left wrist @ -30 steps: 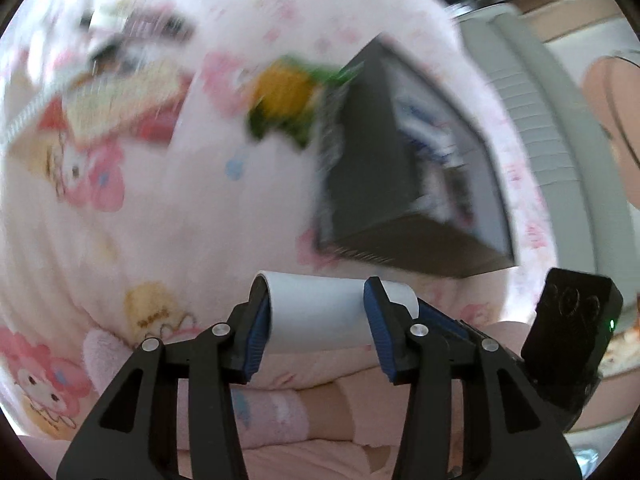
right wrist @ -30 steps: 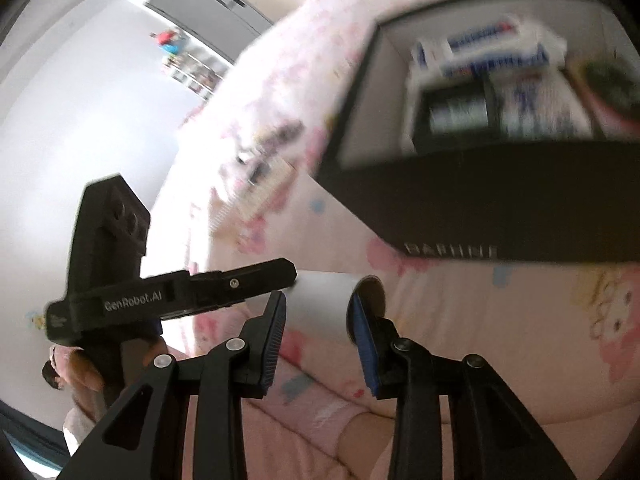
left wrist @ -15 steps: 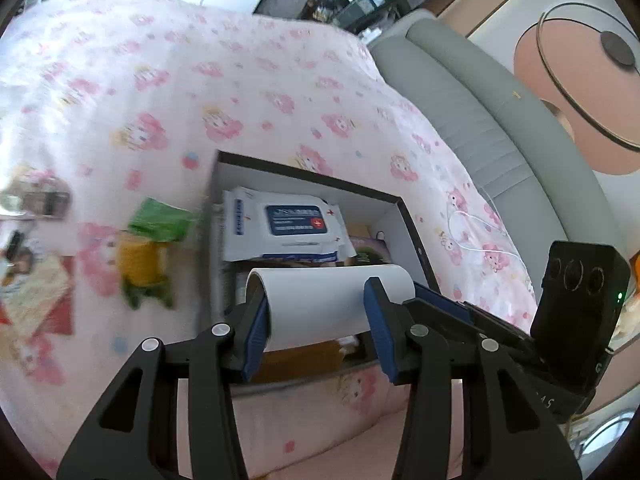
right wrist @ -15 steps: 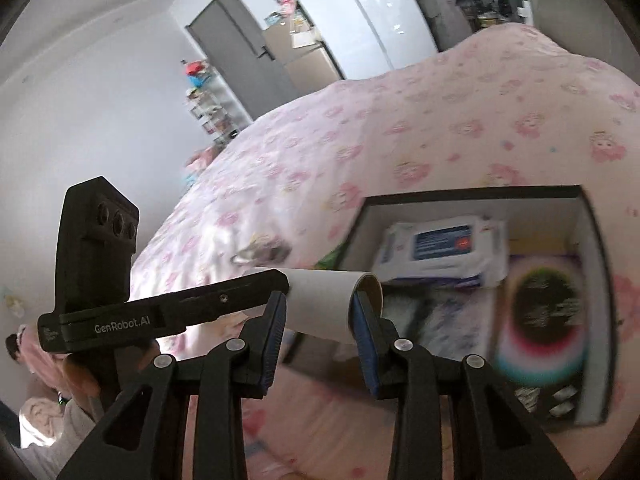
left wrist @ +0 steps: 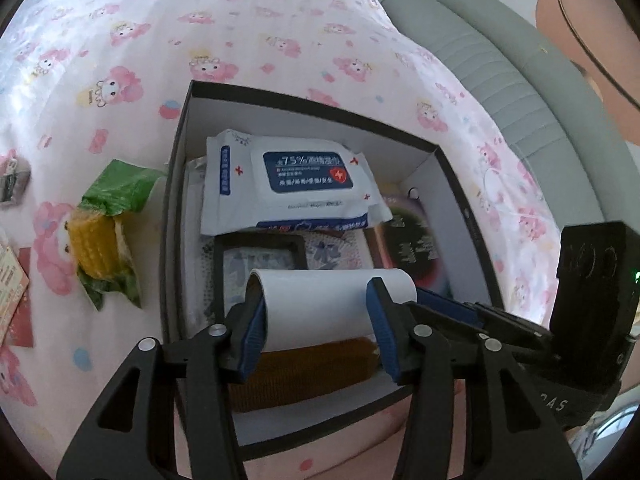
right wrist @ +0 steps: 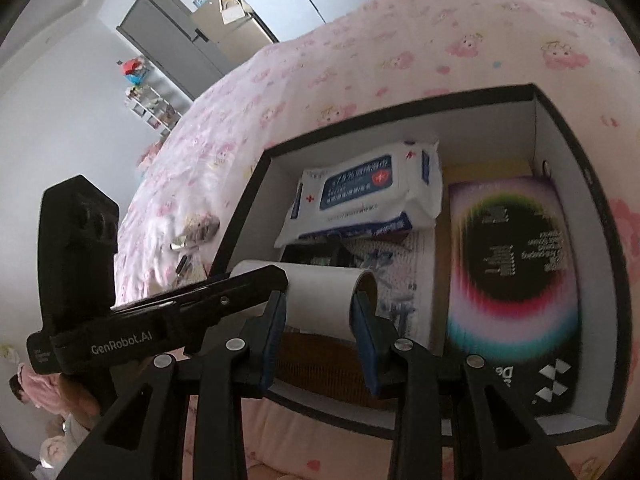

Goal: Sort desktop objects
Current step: 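Lower the white roll into the black box with both grippers, then open both grippers and lift them out of the box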

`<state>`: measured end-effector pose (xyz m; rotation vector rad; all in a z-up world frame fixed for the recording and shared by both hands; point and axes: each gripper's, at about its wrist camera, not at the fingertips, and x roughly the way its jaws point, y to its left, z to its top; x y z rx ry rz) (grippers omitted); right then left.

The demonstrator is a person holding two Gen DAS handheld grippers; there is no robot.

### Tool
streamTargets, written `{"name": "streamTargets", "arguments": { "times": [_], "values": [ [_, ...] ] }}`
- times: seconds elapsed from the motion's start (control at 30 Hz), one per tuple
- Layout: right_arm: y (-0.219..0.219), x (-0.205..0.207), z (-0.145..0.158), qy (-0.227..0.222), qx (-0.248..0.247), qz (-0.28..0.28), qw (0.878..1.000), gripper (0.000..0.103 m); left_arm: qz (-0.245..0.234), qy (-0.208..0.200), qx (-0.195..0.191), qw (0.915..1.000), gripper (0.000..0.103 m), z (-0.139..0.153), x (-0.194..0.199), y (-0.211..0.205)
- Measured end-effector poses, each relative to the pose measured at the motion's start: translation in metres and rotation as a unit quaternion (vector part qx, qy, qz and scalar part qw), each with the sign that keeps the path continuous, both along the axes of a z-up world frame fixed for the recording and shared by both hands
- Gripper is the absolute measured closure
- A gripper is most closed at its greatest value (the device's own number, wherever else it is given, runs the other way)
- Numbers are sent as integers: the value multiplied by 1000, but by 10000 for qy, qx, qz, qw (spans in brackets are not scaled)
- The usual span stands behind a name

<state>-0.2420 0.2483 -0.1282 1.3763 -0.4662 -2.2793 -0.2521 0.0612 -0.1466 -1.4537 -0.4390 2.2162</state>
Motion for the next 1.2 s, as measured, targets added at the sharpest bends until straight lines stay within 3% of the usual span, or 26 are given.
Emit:
{"name": "streamTargets", "arguments": {
  "times": [0.53, 0.97, 1.2],
  "values": [
    [-4, 9, -4, -248, -46, 95, 9996, 72, -83, 36, -673, 9977, 45, 1, 14, 0],
    [-4, 8, -8, -210, 326, -31, 9992, 72, 83, 376, -811, 9960, 46, 14, 16, -12],
    [-13, 10, -11, -241, 419, 140, 9987, 72, -25, 346, -807, 9961, 46, 9, 16, -7]
  ]
}}
